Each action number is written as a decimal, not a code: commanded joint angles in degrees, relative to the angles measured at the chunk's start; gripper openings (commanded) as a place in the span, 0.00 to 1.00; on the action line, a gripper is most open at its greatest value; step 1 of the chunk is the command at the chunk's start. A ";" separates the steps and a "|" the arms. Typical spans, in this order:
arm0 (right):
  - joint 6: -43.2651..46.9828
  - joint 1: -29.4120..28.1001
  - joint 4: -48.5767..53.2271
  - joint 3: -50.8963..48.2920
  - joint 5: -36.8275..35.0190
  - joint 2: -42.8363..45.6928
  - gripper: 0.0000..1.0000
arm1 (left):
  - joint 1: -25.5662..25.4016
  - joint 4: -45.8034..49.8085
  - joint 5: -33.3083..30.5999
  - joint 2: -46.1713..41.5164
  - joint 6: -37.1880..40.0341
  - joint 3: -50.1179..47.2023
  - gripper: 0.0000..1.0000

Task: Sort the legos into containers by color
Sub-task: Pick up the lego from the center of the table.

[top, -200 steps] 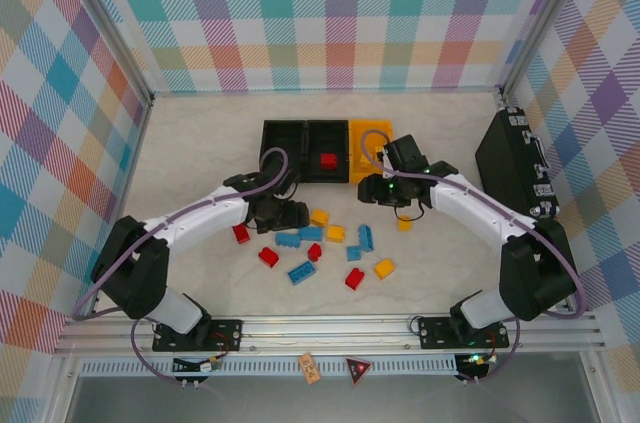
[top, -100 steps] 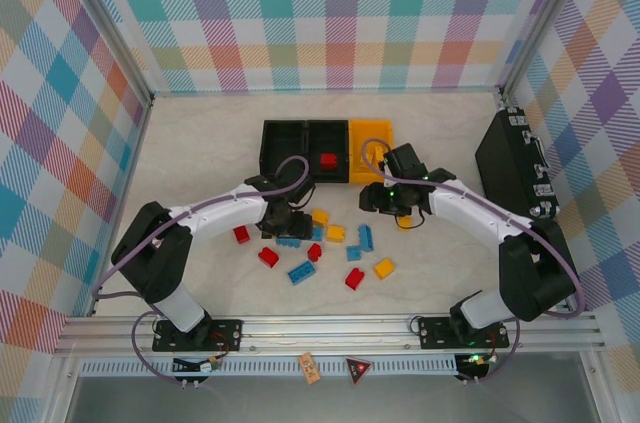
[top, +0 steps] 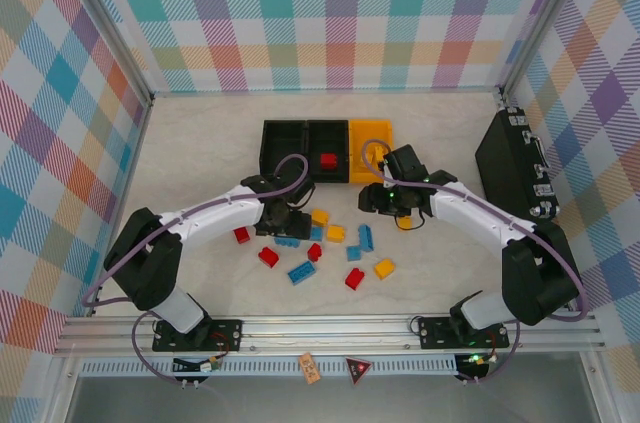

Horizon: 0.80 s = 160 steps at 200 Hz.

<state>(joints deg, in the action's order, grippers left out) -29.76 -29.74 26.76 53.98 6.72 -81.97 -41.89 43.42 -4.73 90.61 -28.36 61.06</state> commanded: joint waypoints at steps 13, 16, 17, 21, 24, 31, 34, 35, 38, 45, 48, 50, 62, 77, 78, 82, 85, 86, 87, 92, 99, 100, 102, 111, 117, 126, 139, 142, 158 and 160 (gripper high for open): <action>-0.91 -0.83 -0.38 -1.44 1.35 1.99 0.54 | -0.14 2.49 -1.00 2.70 2.69 1.44 0.81; -0.91 -0.85 -0.47 -1.62 1.55 2.28 0.54 | -0.18 2.39 -0.96 2.99 2.78 1.36 0.81; -0.87 -0.85 -0.48 -1.65 1.63 2.36 0.54 | -0.20 2.29 -0.93 3.04 2.78 1.31 0.81; -0.84 -0.91 -0.56 -1.83 2.02 2.70 0.54 | -0.16 2.11 -0.90 3.44 2.87 1.23 0.81; -0.82 -0.95 -0.75 -2.12 2.44 2.96 0.54 | -0.16 1.84 -0.85 3.62 2.90 1.13 0.81; -0.83 -0.98 -1.19 -2.69 3.62 3.62 0.54 | -0.19 1.32 -0.83 4.06 2.82 0.96 0.81; -0.65 -1.02 -1.44 -2.99 4.42 4.00 0.54 | -0.14 1.12 -0.90 4.12 2.95 0.88 0.81; -0.65 -1.02 -1.53 -3.08 4.74 4.09 0.55 | -0.18 1.09 -0.94 4.17 2.95 0.80 0.81; -0.50 -1.03 -1.87 -3.39 5.73 4.35 0.55 | -0.18 0.86 -0.98 4.23 2.94 0.74 0.81; -0.10 -1.03 -2.44 -3.92 8.05 4.75 0.55 | -0.17 0.59 -0.98 4.66 2.94 0.73 0.81; -0.04 -1.03 -2.49 -4.08 8.94 4.84 0.55 | -0.13 0.50 -0.98 4.84 3.02 0.73 0.81; -0.04 -1.03 -2.46 -4.17 9.48 4.82 0.55 | -0.17 0.45 -0.96 5.02 3.04 0.75 0.81; -0.20 -1.37 -2.86 -5.18 11.08 5.43 0.55 | -0.17 -0.03 -0.72 5.74 3.08 0.66 0.80; -0.70 -1.55 -3.21 -6.53 11.12 6.10 0.55 | -0.14 -0.40 -1.10 6.57 3.19 0.55 0.78; -0.72 -1.60 -3.16 -6.56 11.08 6.11 0.55 | -0.18 -0.42 -1.17 6.63 3.16 0.55 0.78; -0.80 -1.56 -3.13 -6.81 11.04 6.21 0.55 | -0.14 -0.44 -1.32 6.76 3.17 0.52 0.78; -0.79 -1.55 -3.20 -6.94 11.03 6.23 0.55 | -0.17 -0.44 -1.37 6.97 3.18 0.47 0.78; -0.85 -1.55 -3.20 -6.99 11.03 6.22 0.55 | -0.15 -0.44 -1.44 7.00 3.16 0.47 0.77; -0.88 -1.55 -3.21 -7.02 10.99 6.26 0.55 | -0.13 -0.44 -1.47 7.07 3.15 0.47 0.77; -1.04 -1.55 -3.25 -7.09 11.00 6.38 0.55 | -0.19 -0.48 -1.62 7.27 3.28 0.38 0.77; -1.17 -1.60 -3.40 -7.21 11.12 6.47 0.55 | -0.14 -0.60 -1.77 7.48 3.34 0.29 0.76; -1.17 -1.62 -3.44 -7.17 11.12 6.52 0.55 | -0.13 -0.61 -1.77 7.52 3.32 0.29 0.76; -1.18 -1.61 -3.57 -7.21 11.19 6.55 0.55 | -0.12 -0.66 -1.82 7.56 3.38 0.29 0.76; -1.28 -1.65 -3.79 -7.17 11.14 6.52 0.55 | -0.19 -0.74 -1.73 7.78 3.50 0.29 0.75; -1.35 -1.64 -3.76 -7.06 11.05 6.43 0.55 | -0.21 -0.81 -1.64 7.88 3.60 0.35 0.75; -1.26 -1.64 -3.82 -6.77 10.95 6.17 0.55 | -0.20 -0.87 -1.61 8.13 3.75 0.47 0.73; -1.13 -1.73 -3.75 -6.60 10.77 5.69 0.55 | -0.15 -0.81 -1.68 8.22 4.01 0.55 0.68; -1.24 -1.79 -3.74 -6.53 10.69 5.52 0.55 | -0.20 -0.79 -1.64 8.13 4.01 0.61 0.67; -1.29 -1.73 -3.97 -6.44 10.76 5.08 0.55 | -0.16 -0.07 -1.58 7.86 4.21 0.82 0.59; -1.29 -1.73 -3.99 -6.43 10.83 5.03 0.55 | -0.15 0.14 -1.64 7.79 4.33 0.84 0.58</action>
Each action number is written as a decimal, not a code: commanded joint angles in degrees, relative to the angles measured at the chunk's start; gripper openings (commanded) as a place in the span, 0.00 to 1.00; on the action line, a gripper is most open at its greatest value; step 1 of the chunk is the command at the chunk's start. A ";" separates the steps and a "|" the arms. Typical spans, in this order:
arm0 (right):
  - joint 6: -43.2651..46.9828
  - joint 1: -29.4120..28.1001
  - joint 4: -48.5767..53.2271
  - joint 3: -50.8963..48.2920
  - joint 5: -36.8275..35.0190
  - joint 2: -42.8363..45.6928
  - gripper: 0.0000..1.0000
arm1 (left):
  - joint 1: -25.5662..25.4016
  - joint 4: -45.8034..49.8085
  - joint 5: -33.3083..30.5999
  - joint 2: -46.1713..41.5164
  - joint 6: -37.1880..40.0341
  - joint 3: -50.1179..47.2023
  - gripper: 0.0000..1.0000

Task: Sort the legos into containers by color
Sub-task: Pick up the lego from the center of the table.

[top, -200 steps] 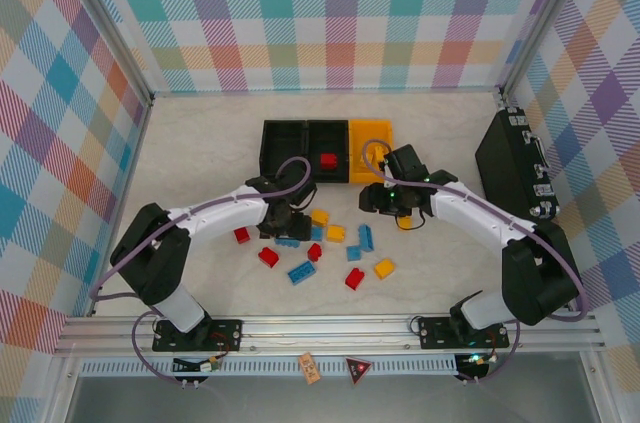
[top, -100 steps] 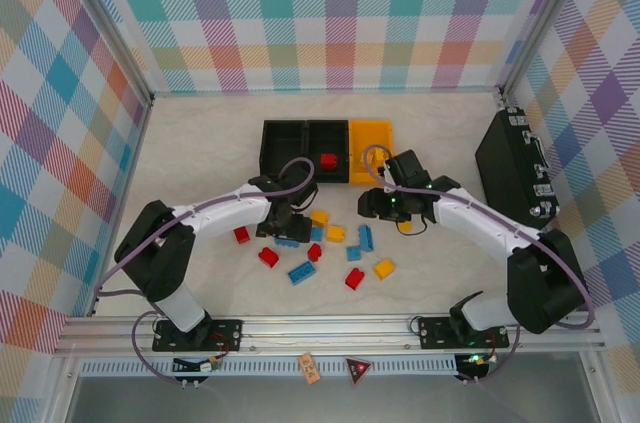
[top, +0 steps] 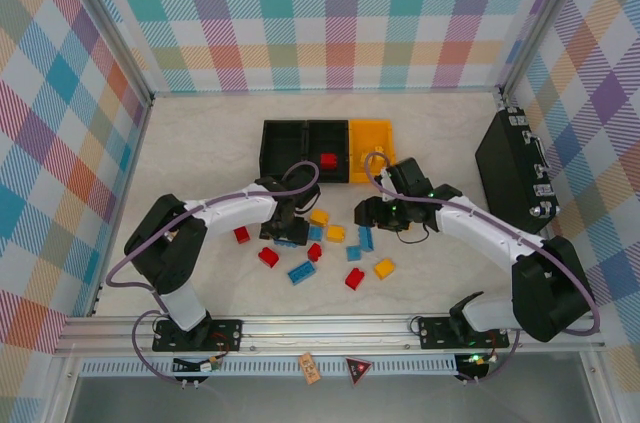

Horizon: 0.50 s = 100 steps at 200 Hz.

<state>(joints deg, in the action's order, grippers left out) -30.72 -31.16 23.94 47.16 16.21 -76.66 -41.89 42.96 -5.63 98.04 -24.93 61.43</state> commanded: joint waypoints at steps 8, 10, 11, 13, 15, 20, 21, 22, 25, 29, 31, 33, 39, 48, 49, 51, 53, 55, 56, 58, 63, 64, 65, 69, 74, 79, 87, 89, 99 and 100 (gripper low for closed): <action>-0.35 -0.38 -1.36 0.40 1.80 -0.46 0.55 | -0.17 1.19 -0.93 -0.10 0.85 0.60 0.56; -0.36 -0.46 -1.47 0.44 1.92 -0.43 0.55 | -0.20 1.37 -0.95 -0.23 0.82 0.62 0.56; -0.38 -0.43 -1.50 0.46 2.00 -0.47 0.55 | -0.16 1.44 -1.00 -0.27 0.83 0.66 0.56; -0.32 -0.40 -1.52 0.48 2.14 -0.47 0.55 | -0.20 1.60 -1.08 -0.45 0.80 0.70 0.56; -0.31 -0.46 -1.60 0.52 2.20 -0.50 0.55 | -0.21 1.73 -1.17 -0.65 0.83 0.71 0.55; -0.26 -0.59 -1.81 0.63 2.47 -0.55 0.55 | -0.19 2.08 -1.27 -1.20 0.83 0.79 0.55; -0.28 -0.58 -1.85 0.60 2.53 -0.57 0.55 | -0.16 2.15 -1.38 -1.28 0.79 0.79 0.55; -0.21 -0.58 -1.87 0.63 2.57 -0.54 0.55 | -0.18 2.23 -1.44 -1.36 0.82 0.84 0.55; -0.22 -0.68 -1.95 0.66 2.76 -0.51 0.55 | -0.21 2.44 -1.62 -1.78 0.83 0.92 0.55; -0.06 -0.73 -2.04 0.76 3.01 -0.59 0.55 | -0.17 2.68 -1.75 -2.22 0.80 1.09 0.54; -0.11 -0.74 -2.16 0.81 3.14 -0.59 0.55 | -0.18 2.84 -1.89 -2.50 0.83 1.13 0.54; 0.01 -0.75 -2.20 0.94 3.31 -0.66 0.55 | -0.09 2.94 -1.96 -2.70 0.80 1.26 0.54; 0.05 -0.83 -2.40 1.08 3.54 -0.78 0.55 | -0.01 3.20 -2.24 -3.36 0.78 1.53 0.54; 0.10 -0.97 -2.45 1.50 3.55 -1.06 0.55 | 0.30 3.68 -2.79 -4.30 0.88 2.34 0.53; 0.11 -0.95 -2.47 1.61 3.56 -1.14 0.55 | 0.35 3.74 -2.84 -4.37 0.86 2.45 0.53; 0.20 -0.93 -2.43 1.66 3.57 -1.23 0.55 | 0.39 3.89 -3.04 -4.55 0.89 2.68 0.53; 0.17 -0.92 -2.50 1.81 3.57 -1.28 0.55 | 0.56 4.00 -3.11 -4.64 0.90 2.94 0.53; 0.19 -0.92 -2.57 1.87 3.57 -1.36 0.55 | 0.68 4.11 -3.32 -4.75 0.93 3.20 0.53; 0.16 -0.92 -2.58 1.96 3.57 -1.41 0.55 | 0.72 4.17 -3.46 -4.81 0.97 3.32 0.53; 0.18 -0.97 -2.58 2.10 3.57 -1.46 0.55 | 0.75 4.33 -3.54 -4.93 1.08 3.62 0.53; 0.25 -0.92 -2.56 2.50 3.57 -1.72 0.55 | 1.12 4.49 -3.86 -5.12 1.28 4.35 0.53; 0.24 -0.92 -2.58 2.59 3.57 -1.77 0.55 | 1.16 4.58 -3.90 -5.08 1.37 4.55 0.53; 0.23 -0.92 -2.58 2.63 3.57 -1.80 0.55 | 1.22 4.63 -3.93 -5.11 1.42 4.70 0.53; 0.22 -0.95 -2.67 2.97 3.49 -1.96 0.55 | 1.61 4.82 -4.10 -5.14 1.65 5.41 0.53; 0.30 -0.94 -2.63 3.32 3.40 -2.22 0.55 | 1.96 5.06 -4.28 -5.18 1.79 6.33 0.53; 0.27 -0.92 -2.52 3.84 3.19 -2.52 0.55 | 2.32 5.27 -4.39 -4.95 2.17 7.30 0.53; 0.33 -0.92 -2.13 4.65 2.97 -3.06 0.55 | 3.17 5.50 -4.59 -4.64 2.71 8.79 0.53; 0.36 -0.95 -2.03 4.91 2.87 -3.21 0.55 | 3.40 5.54 -4.62 -4.55 2.94 9.19 0.53; 0.23 -0.92 -1.46 5.90 2.14 -3.61 0.55 | 4.67 5.73 -4.74 -3.76 3.41 11.10 0.53; 0.22 -0.92 -1.41 5.96 2.02 -3.68 0.55 | 4.78 5.73 -4.79 -3.70 3.45 11.26 0.53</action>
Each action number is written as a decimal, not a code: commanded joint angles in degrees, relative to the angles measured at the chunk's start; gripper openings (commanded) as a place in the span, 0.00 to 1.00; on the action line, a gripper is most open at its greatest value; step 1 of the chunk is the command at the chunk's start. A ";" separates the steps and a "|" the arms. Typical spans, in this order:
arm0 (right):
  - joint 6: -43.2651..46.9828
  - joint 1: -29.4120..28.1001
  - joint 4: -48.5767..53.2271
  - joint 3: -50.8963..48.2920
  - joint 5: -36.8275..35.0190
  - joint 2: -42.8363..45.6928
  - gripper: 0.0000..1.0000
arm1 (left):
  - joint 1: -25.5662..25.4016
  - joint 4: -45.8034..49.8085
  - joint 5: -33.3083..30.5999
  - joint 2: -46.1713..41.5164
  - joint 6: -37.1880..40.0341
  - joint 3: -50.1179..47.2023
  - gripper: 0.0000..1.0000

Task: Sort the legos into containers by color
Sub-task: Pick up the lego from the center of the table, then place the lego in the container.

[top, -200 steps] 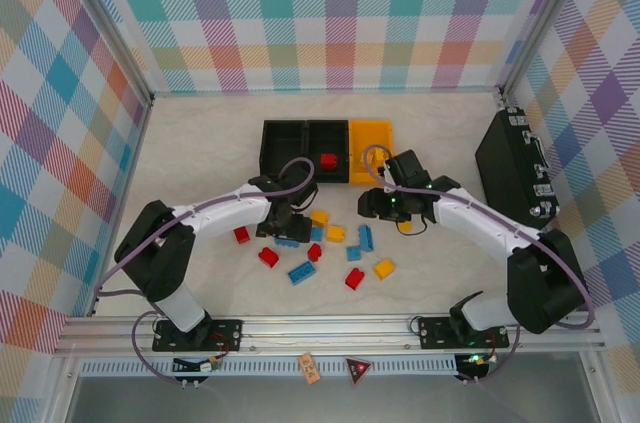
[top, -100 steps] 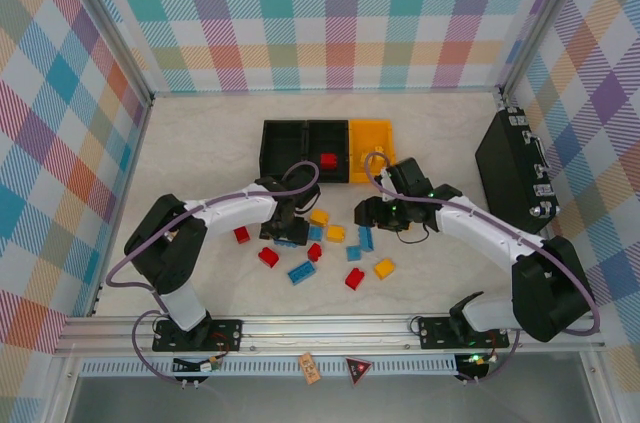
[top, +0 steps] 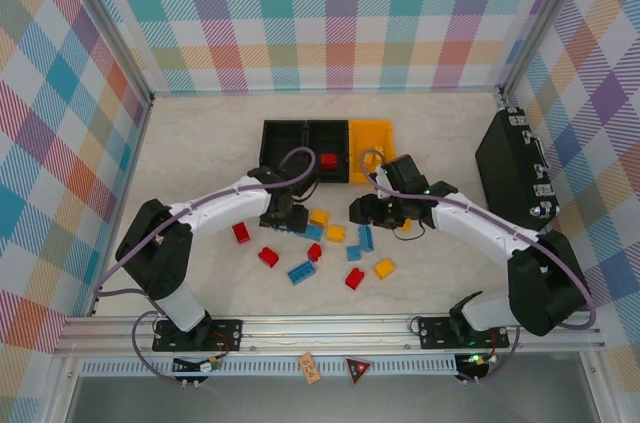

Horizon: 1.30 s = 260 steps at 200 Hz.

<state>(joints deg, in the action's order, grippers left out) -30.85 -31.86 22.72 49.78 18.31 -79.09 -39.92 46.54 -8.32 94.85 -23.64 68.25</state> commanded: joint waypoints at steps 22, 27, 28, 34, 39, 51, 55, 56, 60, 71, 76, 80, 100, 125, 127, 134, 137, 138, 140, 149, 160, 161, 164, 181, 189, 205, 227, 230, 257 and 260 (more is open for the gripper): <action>-0.26 -0.22 0.47 5.20 -1.38 -2.24 0.55 | 5.71 1.19 -1.95 1.18 2.59 8.48 0.53; -0.50 -0.28 0.35 5.39 -1.57 -2.42 0.55 | 6.34 0.74 -1.96 1.63 2.65 9.27 0.52; -0.51 -0.25 0.33 5.45 -1.59 -2.49 0.55 | 6.43 0.65 -1.96 1.73 2.64 9.45 0.52; -0.85 -0.22 0.33 5.66 -1.69 -2.70 0.55 | 7.16 0.46 -2.14 2.34 2.71 10.66 0.53; -1.04 -0.25 0.20 5.76 -1.69 -2.89 0.55 | 7.81 0.47 -2.22 3.03 2.68 11.75 0.53; -1.52 -0.27 -0.09 5.94 -1.78 -3.30 0.55 | 9.15 0.40 -2.12 4.78 2.86 14.50 0.53; -1.58 -0.28 -0.10 5.97 -1.86 -3.39 0.55 | 9.44 0.20 -2.22 5.31 3.05 15.16 0.53; -1.58 -0.25 -0.12 5.95 -1.86 -3.46 0.55 | 9.52 0.16 -2.27 5.42 3.10 15.34 0.52; -1.69 -0.23 -0.21 5.99 -1.93 -3.57 0.55 | 9.89 0.05 -2.42 5.94 3.25 16.04 0.53; -1.90 -0.23 -0.17 5.94 -2.12 -3.62 0.55 | 10.75 0.33 -3.06 7.58 3.55 18.23 0.52; -1.93 -0.27 -0.14 5.86 -2.13 -3.62 0.55 | 11.12 0.50 -3.11 8.44 3.75 19.21 0.52; -1.93 -0.24 -0.19 5.86 -2.22 -3.62 0.55 | 11.41 0.63 -3.35 9.12 3.92 19.91 0.53; -2.30 -0.25 -0.37 5.59 -2.48 -3.53 0.55 | 13.13 0.88 -3.51 12.09 3.95 22.89 0.52; -2.57 -0.25 -0.56 5.68 -2.66 -3.74 0.55 | 14.36 -0.17 -3.39 14.80 4.14 25.26 0.52; -2.60 -0.23 -0.53 5.72 -2.66 -3.82 0.55 | 14.46 -0.13 -3.44 15.23 4.18 25.51 0.52; -2.57 -0.22 -0.66 5.85 -2.62 -3.96 0.55 | 14.48 -0.27 -3.60 16.10 4.21 26.29 0.52; -2.59 -0.27 -0.69 5.92 -2.53 -4.03 0.55 | 14.51 -0.35 -3.63 16.41 4.30 26.54 0.53; -2.61 -0.25 -0.72 5.93 -2.51 -4.04 0.55 | 14.51 -0.42 -3.63 16.46 4.30 26.61 0.53; -2.63 -0.25 -0.81 5.98 -2.43 -4.12 0.55 | 14.50 -0.52 -3.79 16.57 4.35 26.79 0.53; -2.55 -0.22 -1.16 6.19 -1.70 -4.47 0.55 | 14.50 -1.04 -4.07 17.47 4.23 27.47 0.53; -2.51 -0.27 -1.98 6.50 -0.57 -4.83 0.55 | 14.47 -1.36 -4.20 18.62 4.39 28.43 0.53; -2.53 -0.25 -2.07 6.49 -0.47 -4.84 0.55 | 14.50 -1.36 -4.18 18.71 4.34 28.52 0.53; -2.59 -0.30 -2.23 6.53 -0.27 -4.91 0.55 | 14.50 -1.43 -4.26 19.01 4.30 28.78 0.53; -2.84 -0.48 -3.49 6.56 0.41 -4.93 0.55 | 14.44 -1.42 -5.03 20.40 4.30 30.28 0.53; -2.93 -0.56 -3.64 6.75 0.39 -5.01 0.55 | 14.49 -1.54 -5.42 21.00 4.30 30.68 0.54; -2.92 -0.75 -3.52 7.06 0.33 -5.10 0.55 | 14.45 -1.72 -5.93 21.98 4.31 31.23 0.54; -2.92 -0.75 -3.41 7.26 0.15 -5.02 0.55 | 14.44 -1.92 -6.22 22.73 3.95 31.33 0.56; -2.97 -0.75 -3.39 7.26 0.09 -5.02 0.55 | 14.48 -1.98 -6.17 22.80 3.95 31.31 0.57; -2.80 -0.77 -3.25 7.36 -0.11 -5.11 0.56 | 14.49 -2.14 -5.25 23.14 3.44 31.24 0.61; -2.81 -0.75 -3.26 7.40 -0.11 -5.11 0.56 | 14.47 -2.16 -5.20 23.16 3.43 31.24 0.62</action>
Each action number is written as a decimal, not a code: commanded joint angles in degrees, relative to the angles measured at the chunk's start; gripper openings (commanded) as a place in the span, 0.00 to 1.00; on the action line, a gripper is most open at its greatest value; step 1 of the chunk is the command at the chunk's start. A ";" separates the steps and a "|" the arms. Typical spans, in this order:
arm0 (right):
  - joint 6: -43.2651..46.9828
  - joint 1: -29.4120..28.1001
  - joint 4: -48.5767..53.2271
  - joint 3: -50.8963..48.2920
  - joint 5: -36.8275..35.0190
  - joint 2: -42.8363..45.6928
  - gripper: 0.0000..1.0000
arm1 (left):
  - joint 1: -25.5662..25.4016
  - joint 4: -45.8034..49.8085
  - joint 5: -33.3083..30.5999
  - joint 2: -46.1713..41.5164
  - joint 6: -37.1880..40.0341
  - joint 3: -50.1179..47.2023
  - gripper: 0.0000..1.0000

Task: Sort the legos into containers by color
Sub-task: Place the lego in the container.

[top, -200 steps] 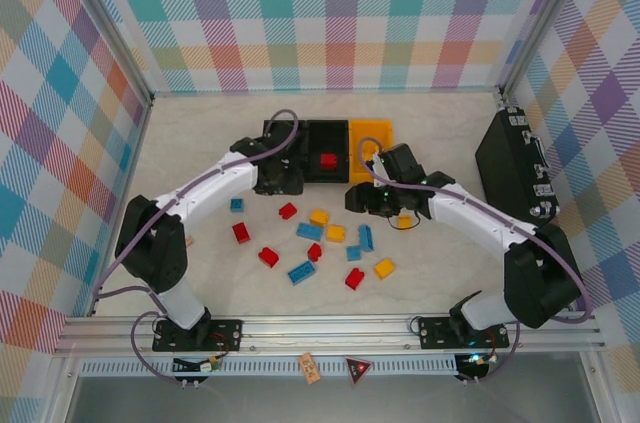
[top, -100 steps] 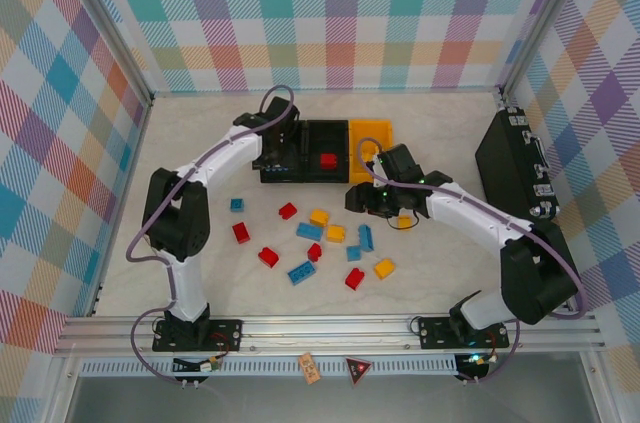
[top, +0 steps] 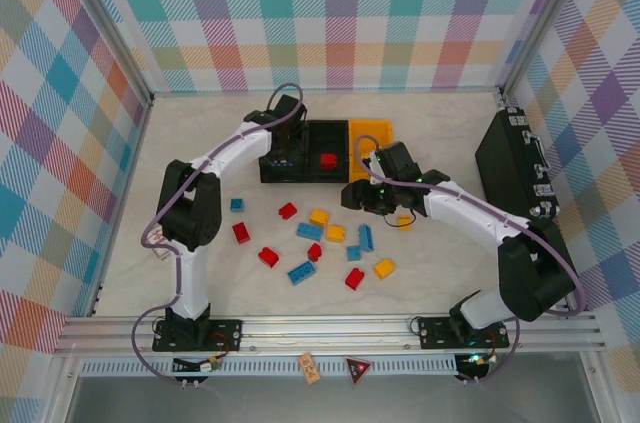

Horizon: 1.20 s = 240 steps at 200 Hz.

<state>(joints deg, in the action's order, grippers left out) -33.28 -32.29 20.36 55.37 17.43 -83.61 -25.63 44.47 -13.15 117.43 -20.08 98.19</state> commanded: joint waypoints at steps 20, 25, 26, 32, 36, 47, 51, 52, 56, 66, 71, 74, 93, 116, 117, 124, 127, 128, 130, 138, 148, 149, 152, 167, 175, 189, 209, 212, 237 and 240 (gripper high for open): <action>-0.34 -0.31 -0.94 1.88 0.67 -0.58 0.56 | 0.03 0.00 -0.20 0.27 -0.16 1.22 0.66; -0.38 -0.32 -0.99 1.85 0.67 -0.59 0.56 | 0.01 0.02 -0.03 0.16 -0.16 1.21 0.67; -0.38 -0.36 -1.01 1.85 0.67 -0.59 0.56 | -0.01 0.01 0.01 0.12 -0.19 1.17 0.68; -0.46 -0.39 -1.03 1.90 0.67 -0.58 0.56 | 0.01 -0.08 0.09 -0.10 -0.22 1.21 0.69; -0.39 -0.40 -0.95 1.87 0.67 -0.59 0.56 | -0.03 -0.13 0.18 -0.26 -0.16 1.17 0.70; -0.40 -0.40 -0.88 1.85 0.52 -0.42 0.56 | -0.08 -0.14 0.29 -0.53 -0.22 1.24 0.72; -0.30 -0.40 -0.85 1.84 0.46 -0.38 0.56 | -0.12 -0.11 0.36 -0.71 -0.22 1.24 0.73; -0.26 -0.40 -0.85 1.84 0.43 -0.31 0.56 | -0.12 -0.14 0.42 -0.80 -0.18 1.27 0.73; -0.29 -0.40 -0.85 1.78 0.41 -0.32 0.56 | -0.16 -0.14 0.49 -0.92 -0.19 1.26 0.74; -0.10 -0.40 -0.72 1.80 0.19 -0.17 0.56 | -0.21 -0.26 0.75 -1.22 -0.16 1.38 0.76; -0.12 -0.40 -0.61 1.76 0.08 -0.15 0.56 | -0.27 -0.20 0.82 -1.44 -0.14 1.38 0.77; -0.04 -0.40 -0.60 1.75 0.06 -0.08 0.56 | -0.23 -0.24 0.96 -1.55 -0.17 1.43 0.78; 0.14 -0.45 -0.49 1.84 -0.12 0.01 0.56 | -0.47 -0.16 1.11 -2.06 -0.22 1.65 0.78; 0.54 -0.40 0.57 2.09 -0.75 0.38 0.56 | -0.89 0.09 2.18 -3.76 -0.19 1.30 0.77; 0.60 -0.40 0.61 2.10 -0.79 0.38 0.56 | -0.94 0.09 2.17 -3.82 -0.21 1.21 0.77; 0.76 -0.47 1.42 2.35 -1.30 0.53 0.56 | -1.10 0.03 2.55 -4.65 -0.23 0.85 0.77; 0.90 -0.39 1.81 2.44 -1.48 0.55 0.56 | -1.21 0.01 2.73 -5.08 -0.18 0.67 0.77; 0.96 -0.44 1.93 2.54 -1.59 0.56 0.56 | -1.24 0.01 2.79 -5.18 -0.21 0.59 0.77; 1.03 -0.41 2.20 2.59 -1.72 0.56 0.56 | -1.33 0.01 2.89 -5.41 -0.20 0.46 0.77; 1.34 -0.40 3.33 2.95 -2.48 0.56 0.56 | -1.57 -0.08 3.19 -6.46 -0.19 -0.25 0.77; 1.68 -0.40 4.54 3.28 -3.20 0.56 0.56 | -1.77 -0.47 3.94 -7.85 -0.16 -1.33 0.77; 1.70 -0.40 4.66 3.31 -3.29 0.56 0.56 | -1.78 -0.49 4.06 -7.93 -0.19 -1.47 0.77; 1.79 -0.42 5.00 3.38 -3.36 0.56 0.56 | -1.82 -0.52 4.27 -8.40 -0.18 -1.81 0.77; 2.00 -0.45 6.58 3.69 -3.72 0.38 0.56 | -1.99 -1.20 5.07 -10.65 -0.08 -3.86 0.77; 2.07 -0.40 7.19 3.78 -3.94 0.29 0.56 | -2.00 -1.47 5.47 -11.75 -0.06 -4.97 0.77; 2.23 -0.40 8.08 3.86 -4.33 0.19 0.56 | -2.02 -1.75 6.07 -13.51 -0.19 -6.84 0.77; 2.34 -0.47 8.85 3.93 -4.84 0.21 0.56 | -2.07 -2.01 7.41 -15.83 -0.45 -9.28 0.76; 2.38 -0.41 9.14 3.95 -4.95 0.27 0.56 | -2.13 -2.02 7.58 -16.15 -0.51 -9.66 0.76; 2.74 -0.45 10.12 3.86 -5.30 0.38 0.56 | -2.32 -2.66 9.48 -19.61 -1.43 -13.70 0.75; 2.70 -0.48 10.27 3.86 -5.37 0.38 0.56 | -2.34 -2.69 9.69 -20.01 -1.50 -14.29 0.74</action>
<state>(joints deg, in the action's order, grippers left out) -32.10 -32.34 28.03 57.93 12.99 -83.64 -27.35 42.44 -6.35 101.34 -20.21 87.61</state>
